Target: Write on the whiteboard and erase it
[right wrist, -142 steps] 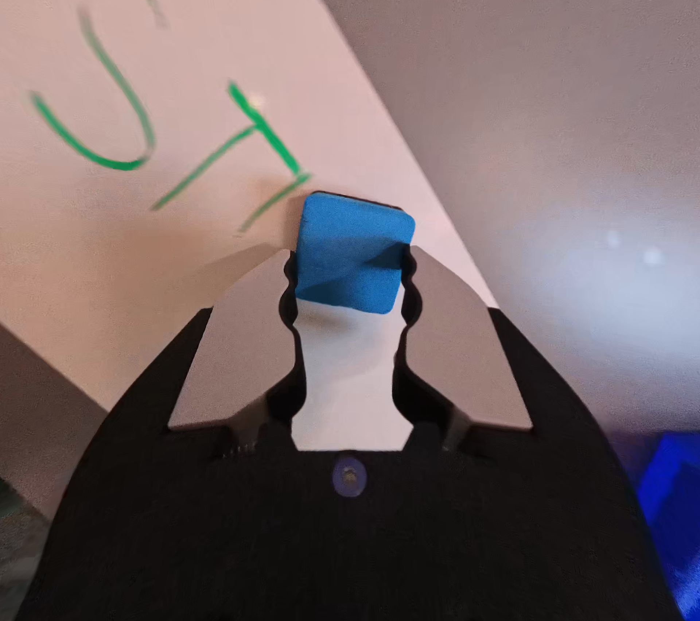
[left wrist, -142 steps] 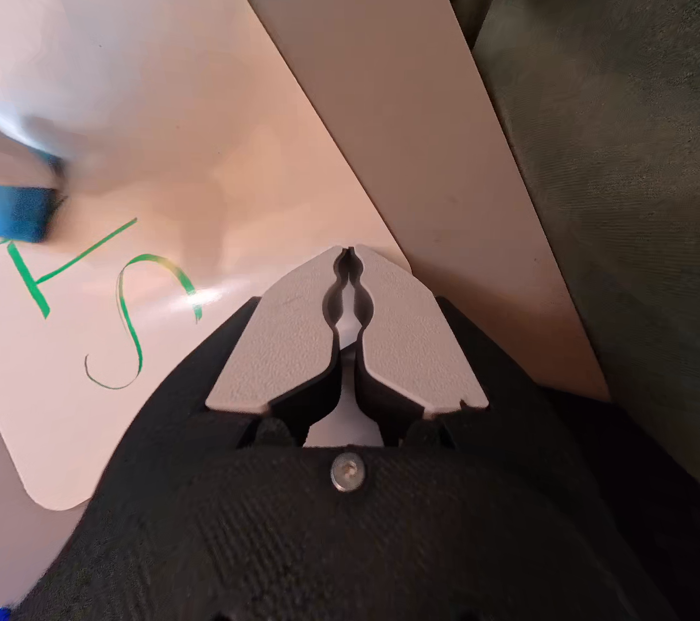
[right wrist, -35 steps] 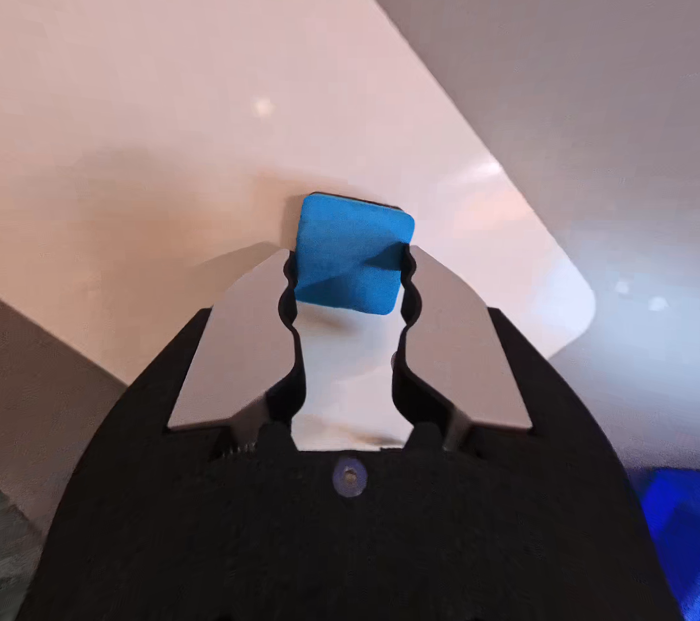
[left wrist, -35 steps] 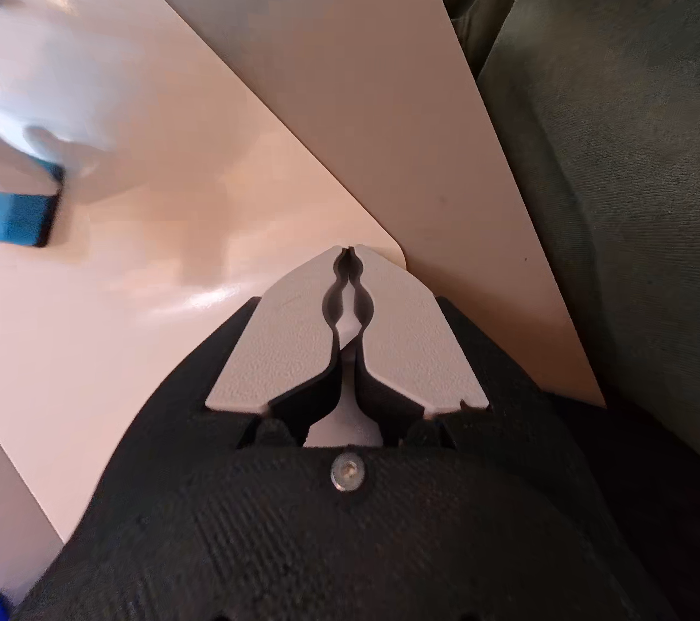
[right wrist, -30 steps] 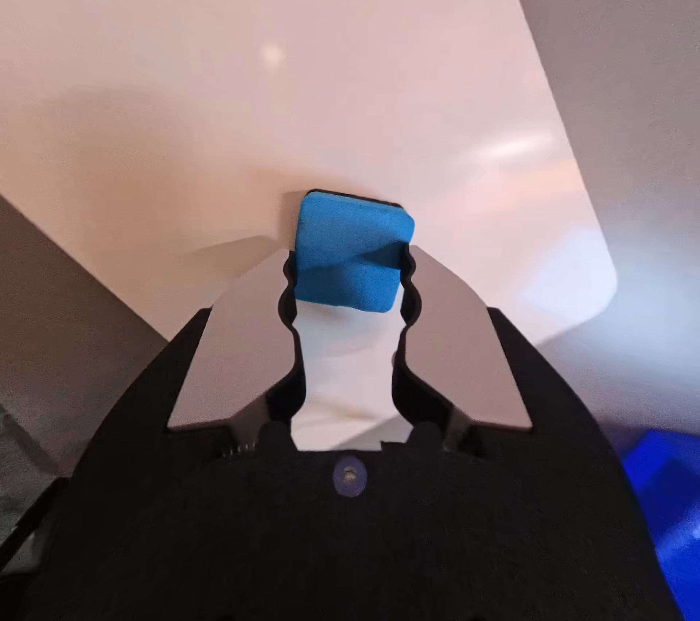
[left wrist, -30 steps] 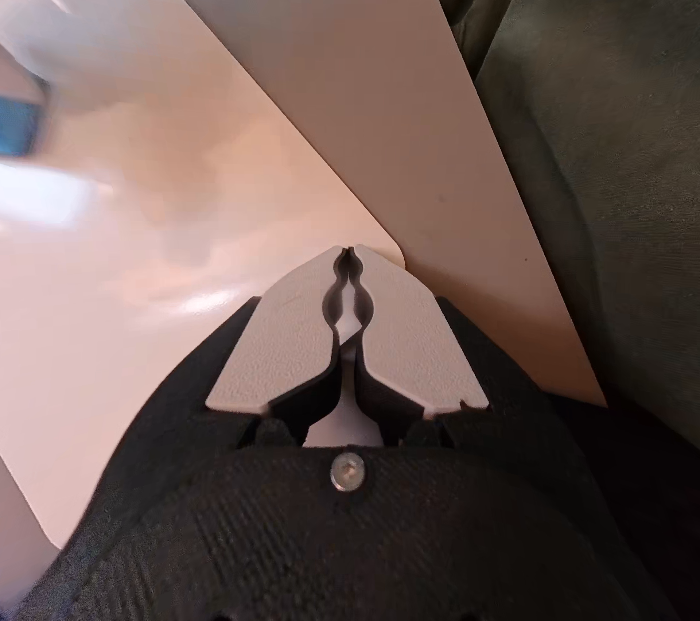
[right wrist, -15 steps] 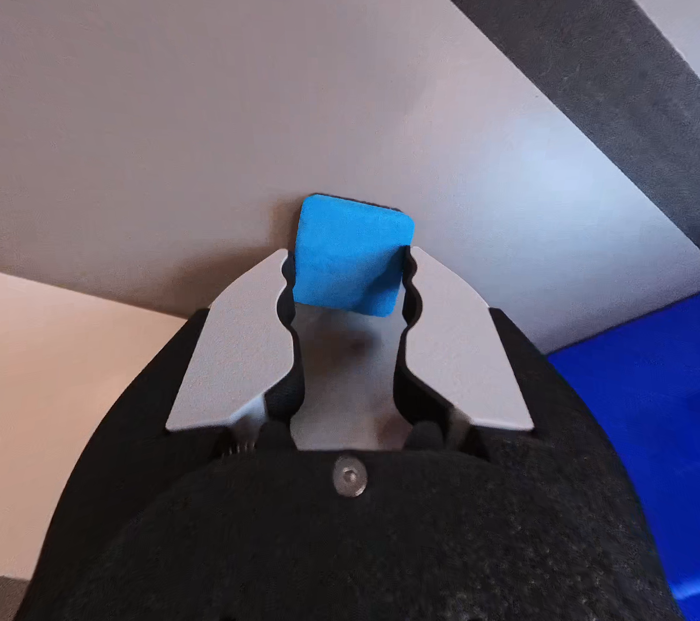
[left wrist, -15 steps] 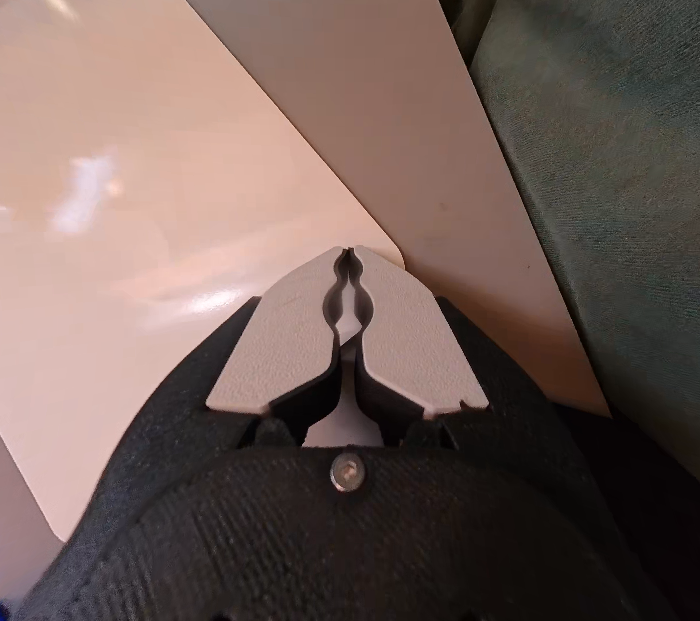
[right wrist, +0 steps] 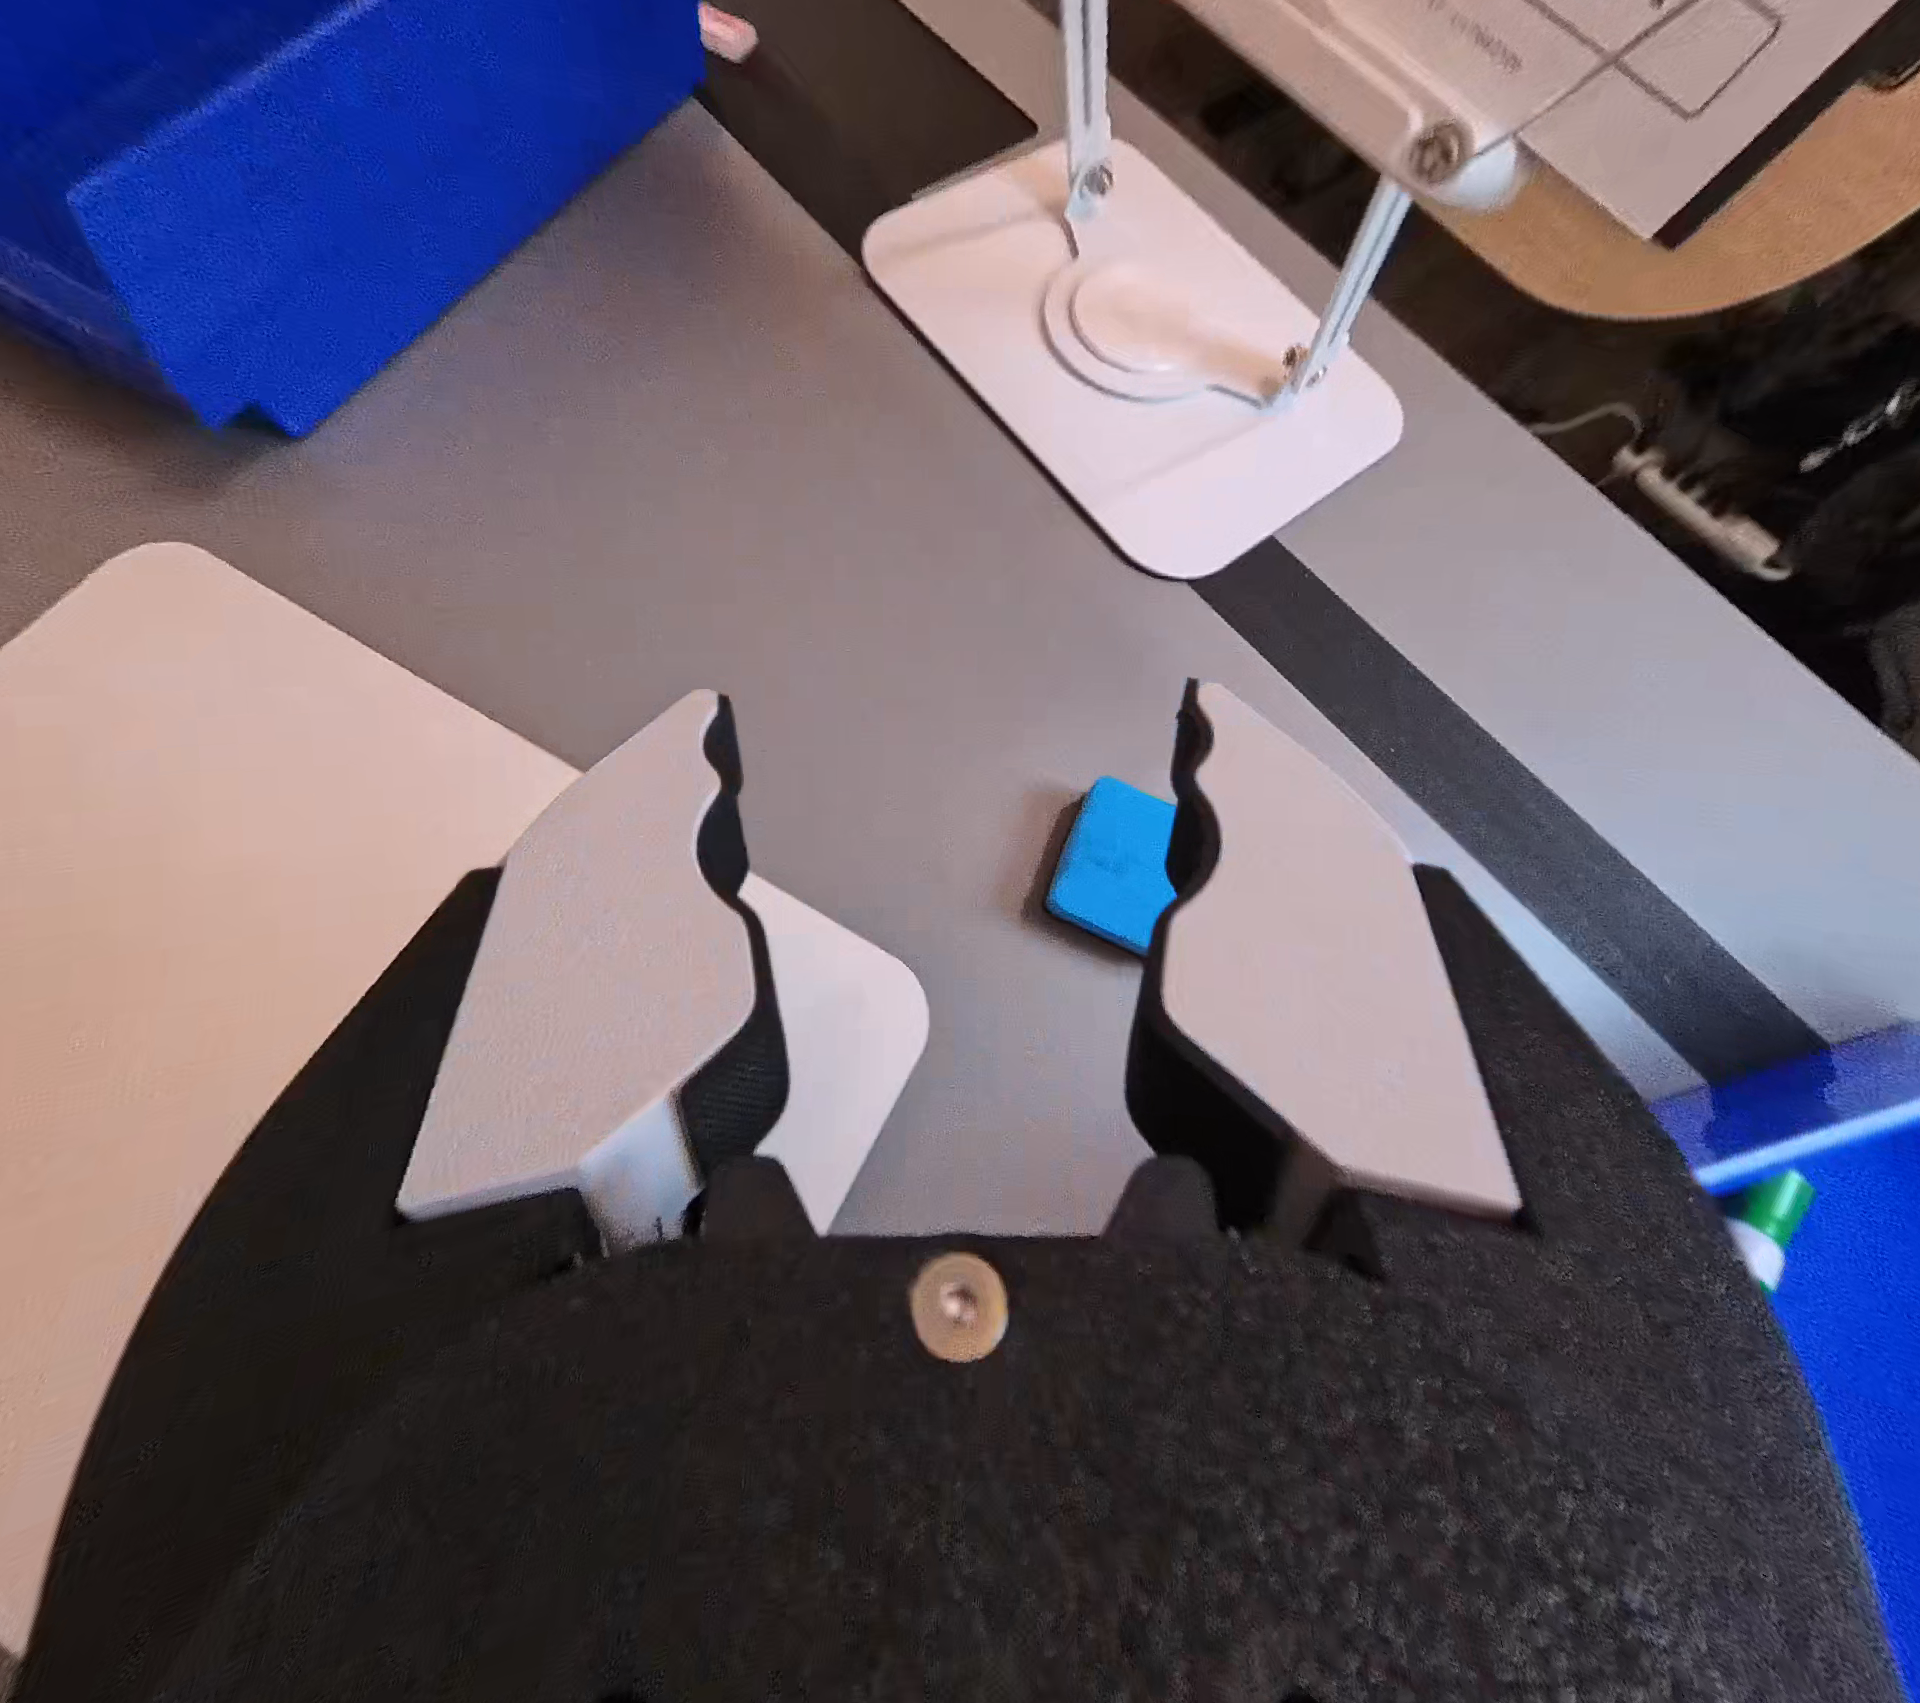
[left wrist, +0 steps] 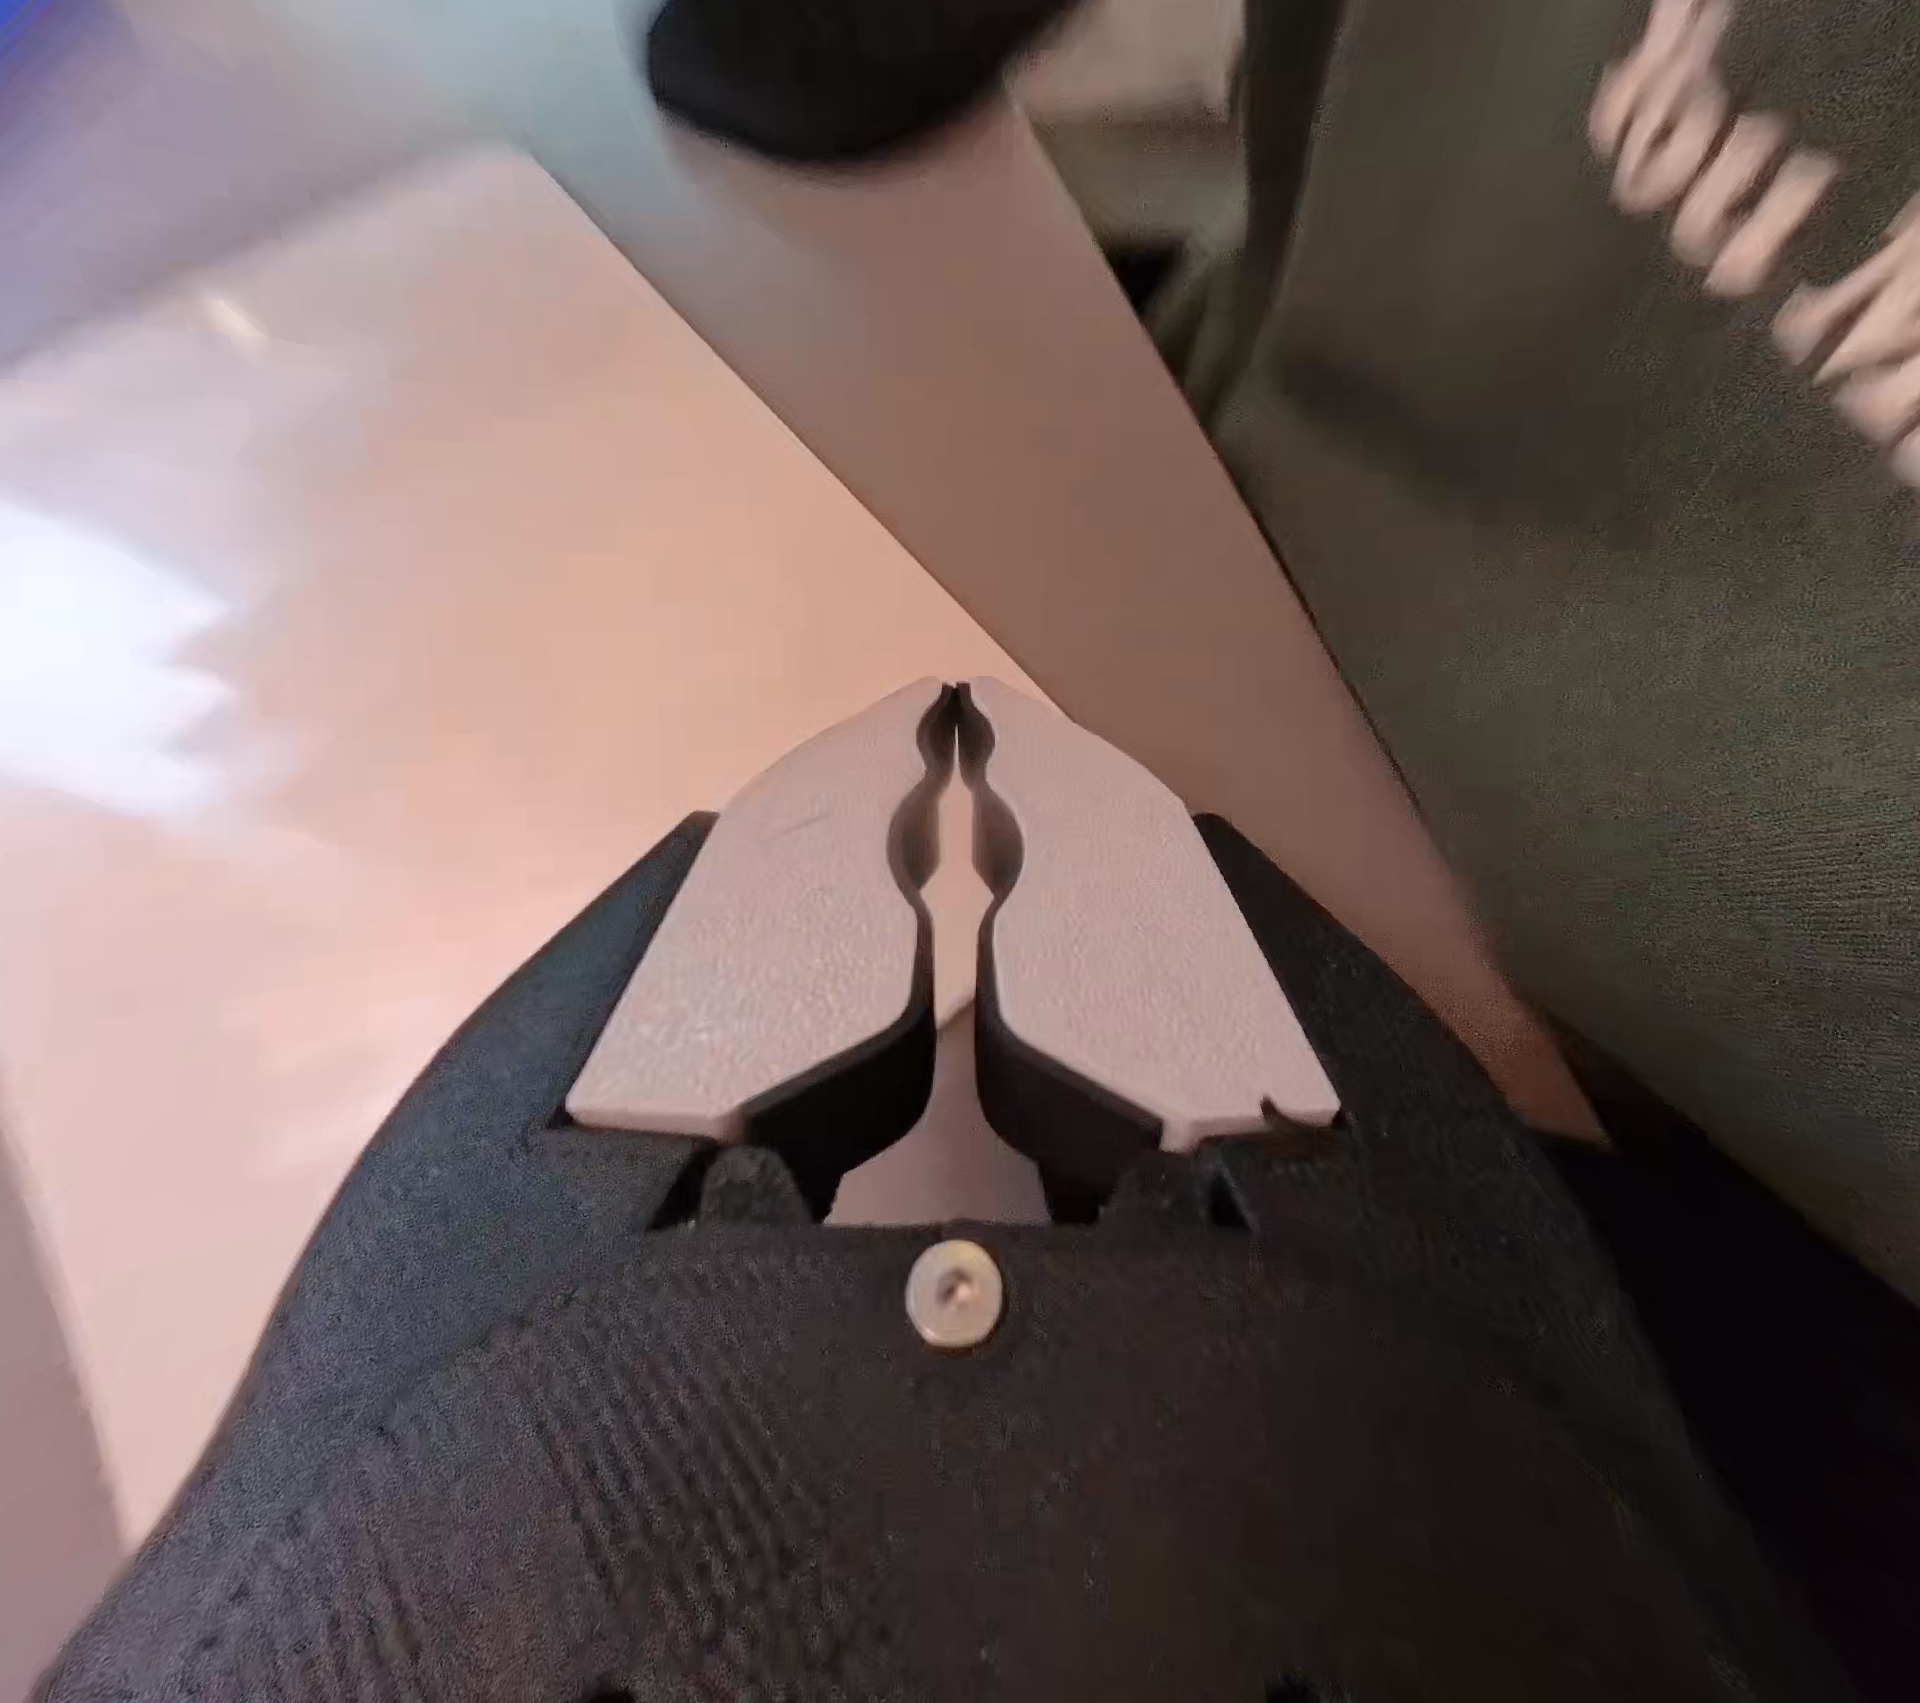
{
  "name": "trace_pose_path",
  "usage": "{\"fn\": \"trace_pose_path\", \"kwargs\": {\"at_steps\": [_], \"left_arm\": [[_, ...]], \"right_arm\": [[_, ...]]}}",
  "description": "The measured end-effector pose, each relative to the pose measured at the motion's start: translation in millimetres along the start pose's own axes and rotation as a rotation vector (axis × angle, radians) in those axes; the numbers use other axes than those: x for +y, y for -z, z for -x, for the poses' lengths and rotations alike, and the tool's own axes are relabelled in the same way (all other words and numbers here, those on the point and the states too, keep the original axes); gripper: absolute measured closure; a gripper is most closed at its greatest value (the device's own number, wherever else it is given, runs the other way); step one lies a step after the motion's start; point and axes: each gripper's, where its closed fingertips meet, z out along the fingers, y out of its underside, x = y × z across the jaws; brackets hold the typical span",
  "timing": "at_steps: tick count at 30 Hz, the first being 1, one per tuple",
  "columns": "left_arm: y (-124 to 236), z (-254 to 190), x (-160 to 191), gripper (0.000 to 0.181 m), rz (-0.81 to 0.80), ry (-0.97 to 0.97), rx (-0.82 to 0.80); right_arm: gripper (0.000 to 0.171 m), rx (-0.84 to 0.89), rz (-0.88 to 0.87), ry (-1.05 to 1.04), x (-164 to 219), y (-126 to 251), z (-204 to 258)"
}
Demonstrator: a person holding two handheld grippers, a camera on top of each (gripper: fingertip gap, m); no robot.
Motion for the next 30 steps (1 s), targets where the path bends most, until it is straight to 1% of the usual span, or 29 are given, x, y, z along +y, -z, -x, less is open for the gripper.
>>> {"fn": "trace_pose_path", "kwargs": {"at_steps": [2, 3, 4, 5, 6, 7, 8, 10, 12, 14, 16, 18, 20, 22, 24, 27, 30], "left_arm": [[37, 35, -31, 0.181, -0.196, 0.042, -0.135], [61, 58, -41, 0.181, -0.276, 0.065, -0.234], [89, 81, -48, 0.181, -0.347, 0.093, -0.347], [120, 105, -50, 0.181, -0.409, 0.131, -0.477], [152, 129, -46, 0.181, -0.457, 0.179, -0.606], [181, 150, -37, 0.177, -0.484, 0.239, -0.719], [205, 170, -21, 0.163, -0.476, 0.313, -0.821], [233, 202, 22, 0.147, -0.373, 0.475, -0.948], [242, 224, 65, 0.138, -0.3, 0.689, -0.988], [237, 239, 103, 0.134, -0.211, 0.862, -0.978], [227, 247, 138, 0.129, -0.065, 0.977, -0.958], [222, 257, 161, 0.127, 0.013, 1.072, -0.945], [218, 265, 176, 0.128, 0.06, 1.16, -0.917], [214, 268, 189, 0.127, 0.144, 1.208, -0.895], [208, 265, 200, 0.124, 0.262, 1.223, -0.879], [215, 261, 214, 0.141, 0.468, 1.135, -0.936], [219, 254, 216, 0.152, 0.558, 1.138, -0.899]], "right_arm": [[0.092, -0.009, -0.101, 0.025, 3, 16, 18], [0.095, -0.006, -0.16, 0.029, 5, 23, 24], [0.103, 0.012, -0.224, 0.025, 8, 30, 28], [0.113, 0.031, -0.288, 0.016, 11, 36, 29], [0.127, 0.053, -0.354, 0.003, 13, 42, 29], [0.142, 0.073, -0.414, -0.017, 17, 47, 28], [0.157, 0.084, -0.46, -0.043, 20, 50, 26], [0.171, 0.077, -0.501, -0.089, 29, 48, 24], [0.171, 0.058, -0.475, -0.104, 37, 40, 25], [0.171, 0.051, -0.463, -0.098, 40, 34, 28], [0.171, 0.042, -0.468, -0.104, 42, 30, 34], [0.171, 0.032, -0.454, -0.086, 45, 26, 42], [0.17, 0.032, -0.431, -0.048, 47, 22, 49], [0.17, 0.039, -0.416, -0.015, 48, 20, 52], [0.169, 0.045, -0.404, 0.012, 49, 19, 54], [0.169, 0.048, -0.387, 0.034, 52, 18, 57], [0.169, 0.062, -0.369, 0.06, 55, 17, 57]]}}
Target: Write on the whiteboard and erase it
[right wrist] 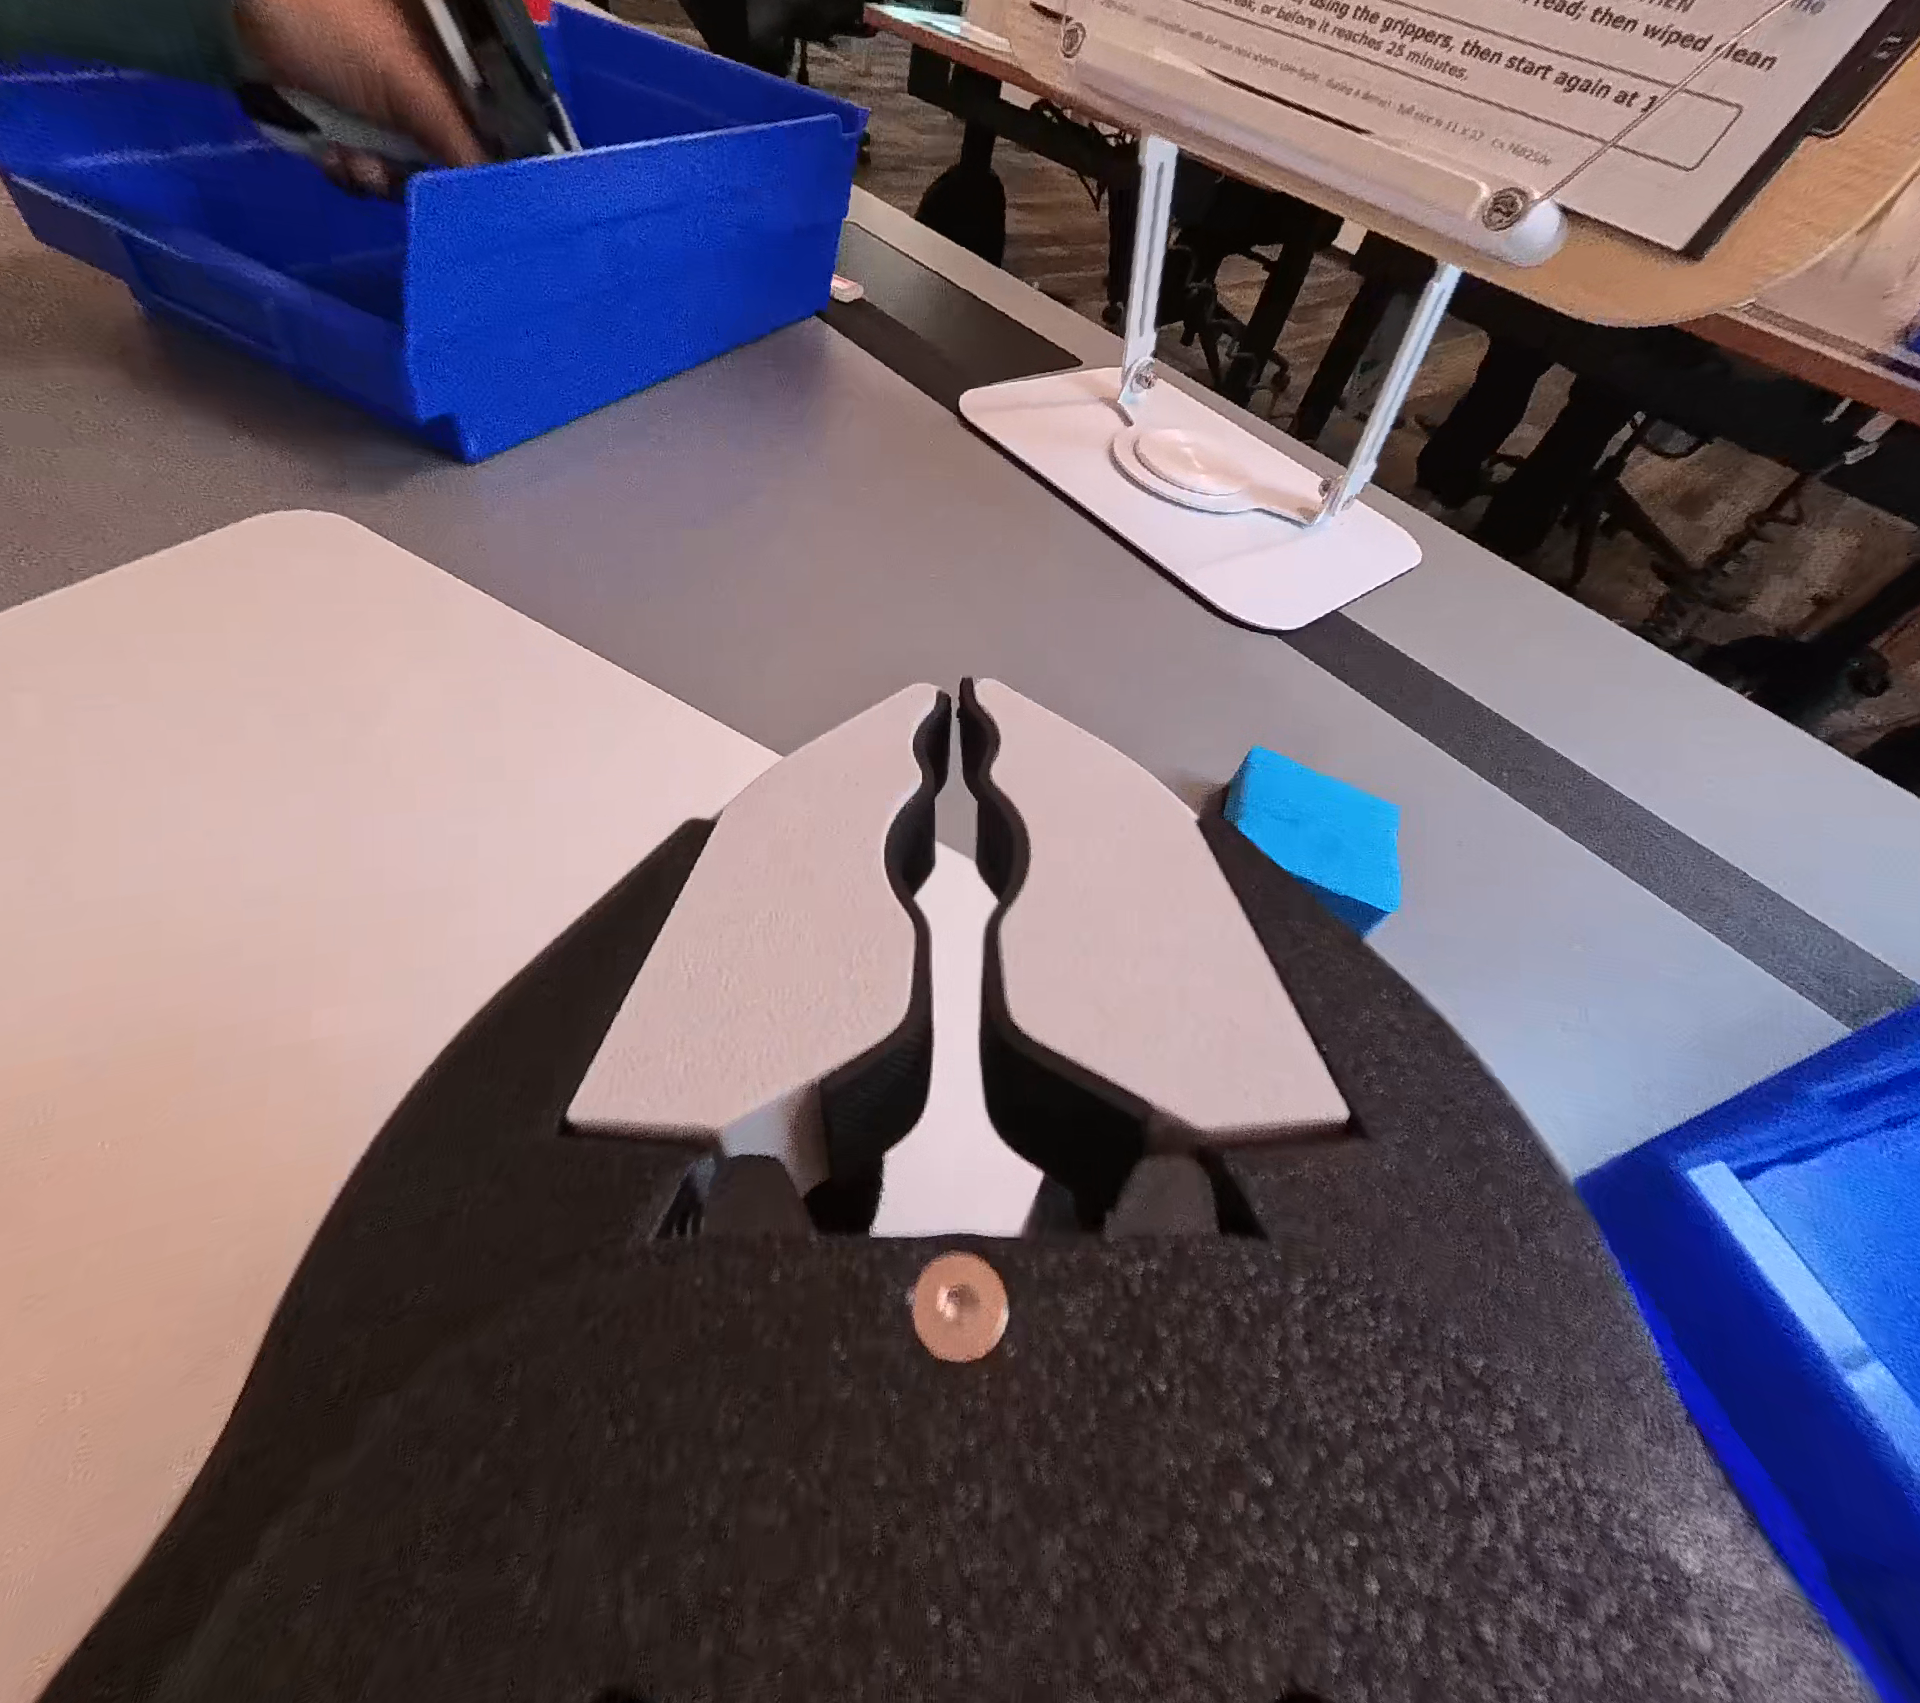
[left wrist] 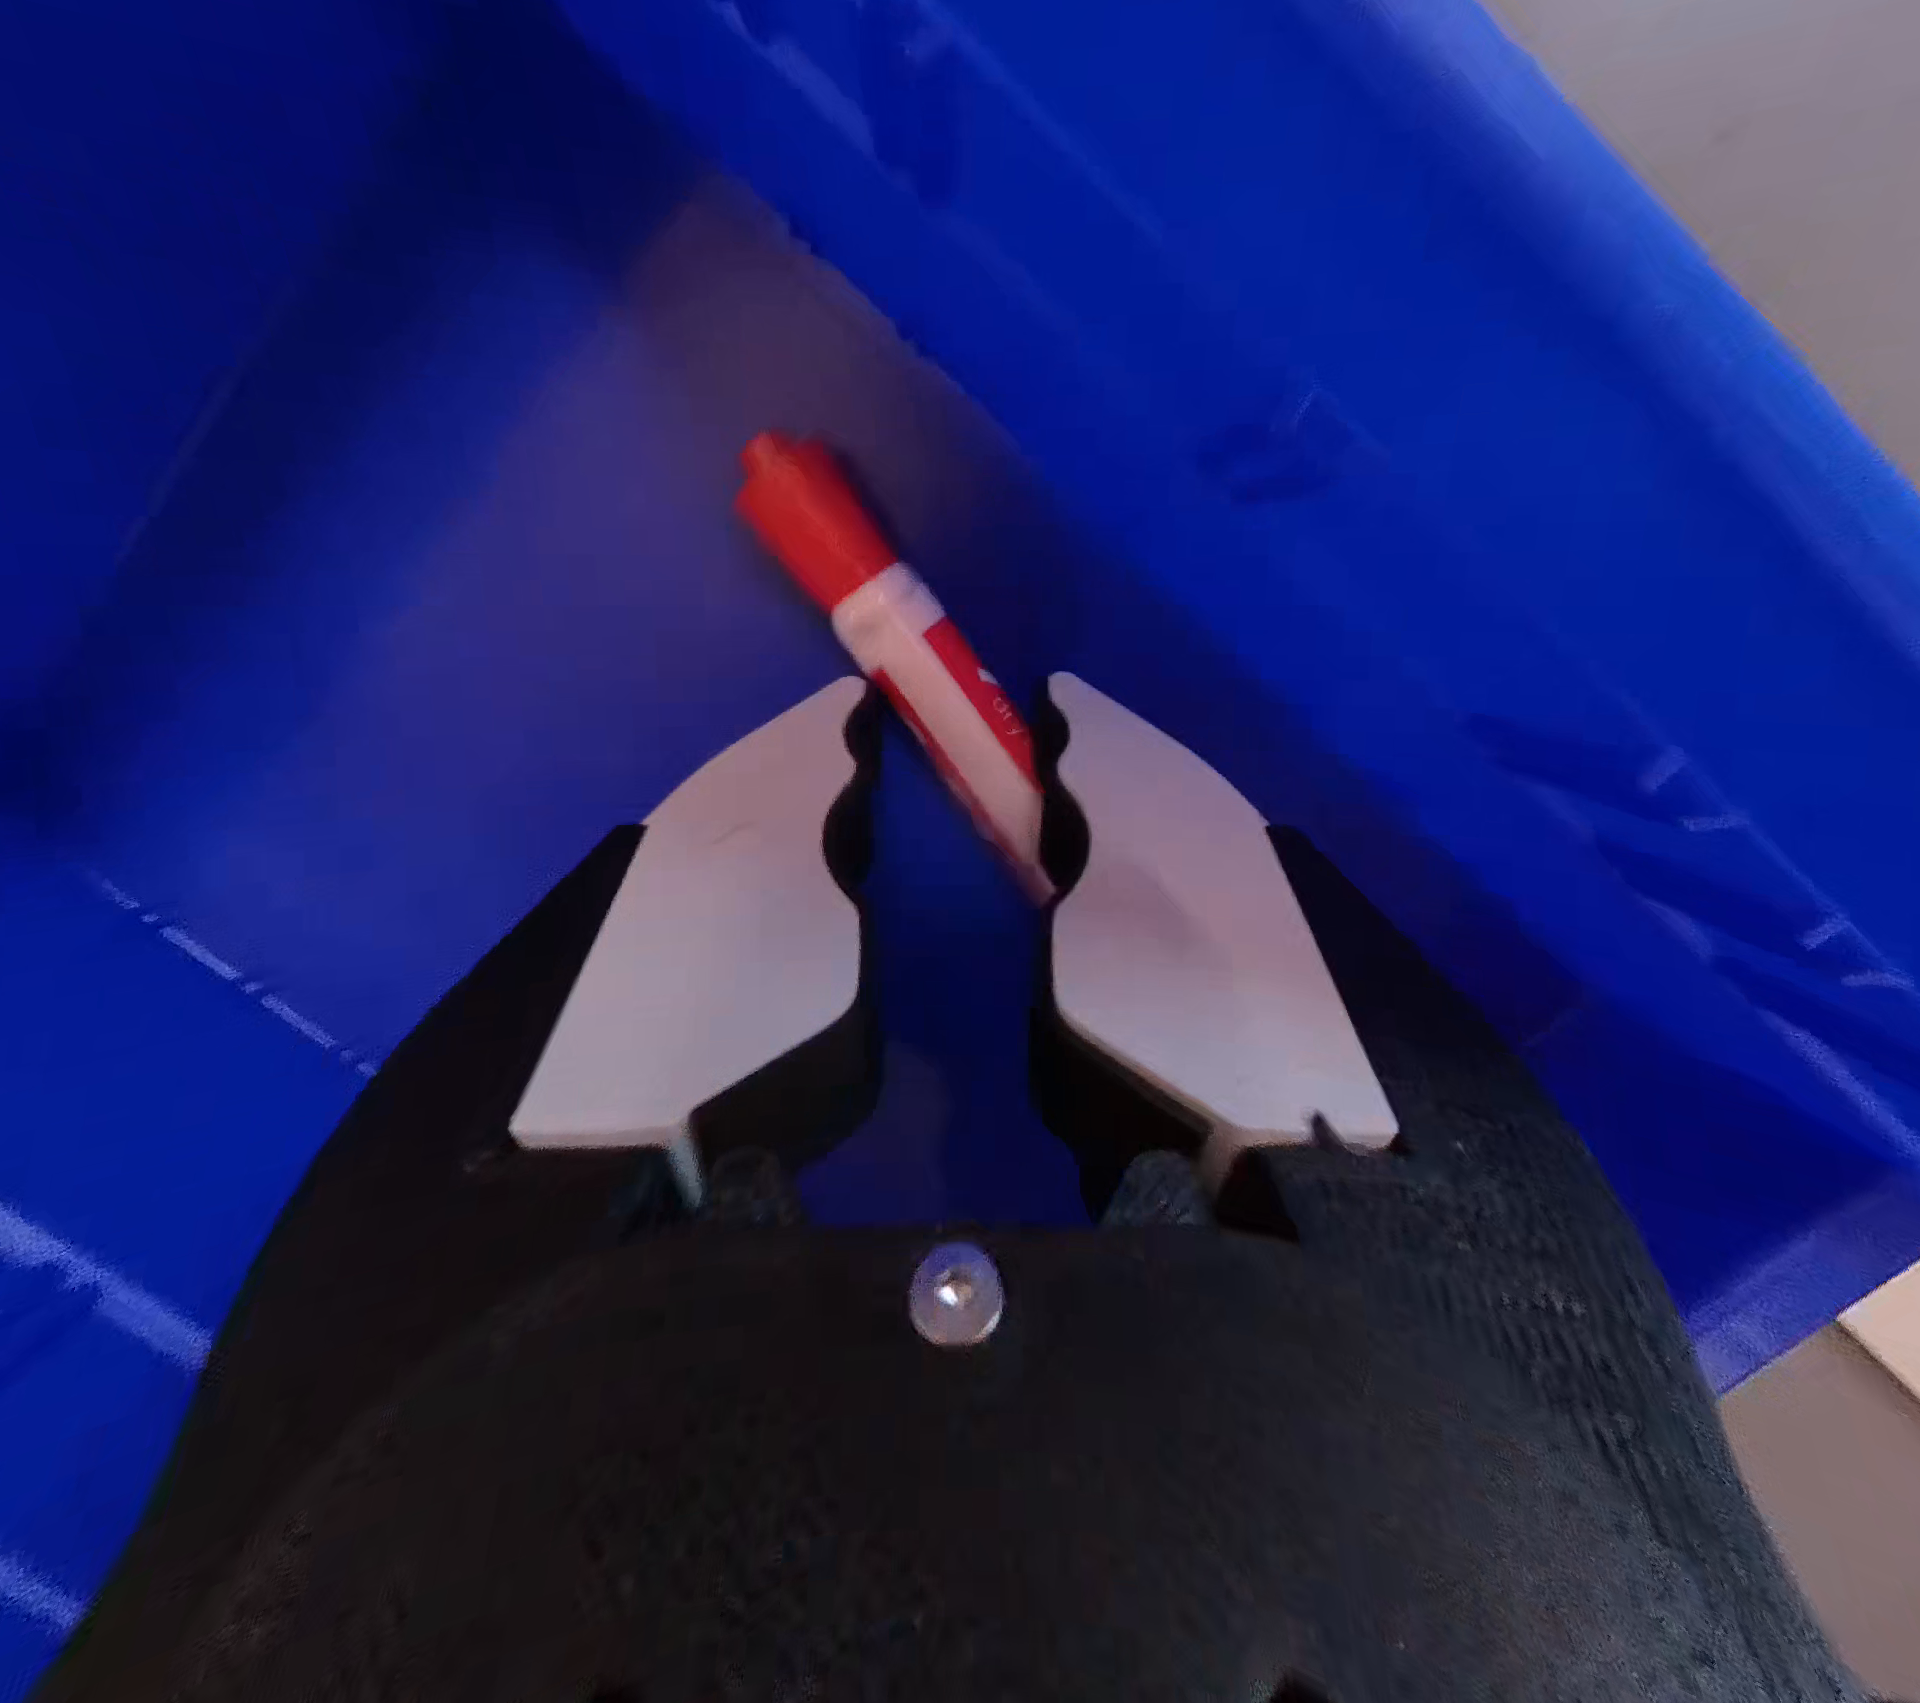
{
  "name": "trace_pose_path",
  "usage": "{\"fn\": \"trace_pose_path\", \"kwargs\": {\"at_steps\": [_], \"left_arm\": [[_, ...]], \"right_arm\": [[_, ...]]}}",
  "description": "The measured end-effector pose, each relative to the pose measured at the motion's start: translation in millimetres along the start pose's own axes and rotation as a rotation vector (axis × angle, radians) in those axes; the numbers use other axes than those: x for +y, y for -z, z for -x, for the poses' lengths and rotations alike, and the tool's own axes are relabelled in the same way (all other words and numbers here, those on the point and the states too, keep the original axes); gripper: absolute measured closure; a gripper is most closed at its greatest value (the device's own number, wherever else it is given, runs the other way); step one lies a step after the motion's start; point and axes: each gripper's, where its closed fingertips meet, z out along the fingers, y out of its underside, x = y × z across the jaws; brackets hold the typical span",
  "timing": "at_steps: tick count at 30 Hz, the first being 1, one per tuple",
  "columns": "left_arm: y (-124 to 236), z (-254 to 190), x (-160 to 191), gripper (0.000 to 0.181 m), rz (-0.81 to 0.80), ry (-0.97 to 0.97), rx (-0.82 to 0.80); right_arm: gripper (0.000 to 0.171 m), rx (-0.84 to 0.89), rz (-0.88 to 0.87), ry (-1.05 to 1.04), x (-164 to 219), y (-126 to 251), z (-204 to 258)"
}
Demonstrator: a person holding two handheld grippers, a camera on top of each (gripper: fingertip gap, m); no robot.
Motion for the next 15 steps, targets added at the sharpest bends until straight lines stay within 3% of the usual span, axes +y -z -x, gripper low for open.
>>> {"fn": "trace_pose_path", "kwargs": {"at_steps": [1, 4, 7, 9, 12, 15], "left_arm": [[1, 5, 3, 0.161, 0.023, -0.032, -0.033], [5, 12, 9, 0.163, 0.033, -0.112, -0.084], [32, 17, -6, 0.162, -0.139, -0.137, -0.117], [70, 14, -24, 0.162, -0.348, -0.153, -0.129], [147, -29, -51, 0.163, -0.792, -0.186, 0.021], [226, -99, -63, 0.163, -1.202, -0.163, 0.409]], "right_arm": [[0.169, 0.006, 0.005, 0.016, 1, 0, 0], [0.169, 0.027, 0.021, 0.07, 3, 1, -1], [0.169, 0.032, 0.023, 0.084, 4, 2, 0], [0.168, 0.02, 0.005, 0.081, 1, 3, 2], [0.162, -0.003, -0.032, 0.07, -8, 2, 6], [0.15, 0.017, -0.092, 0.124, -37, -1, 11]]}}
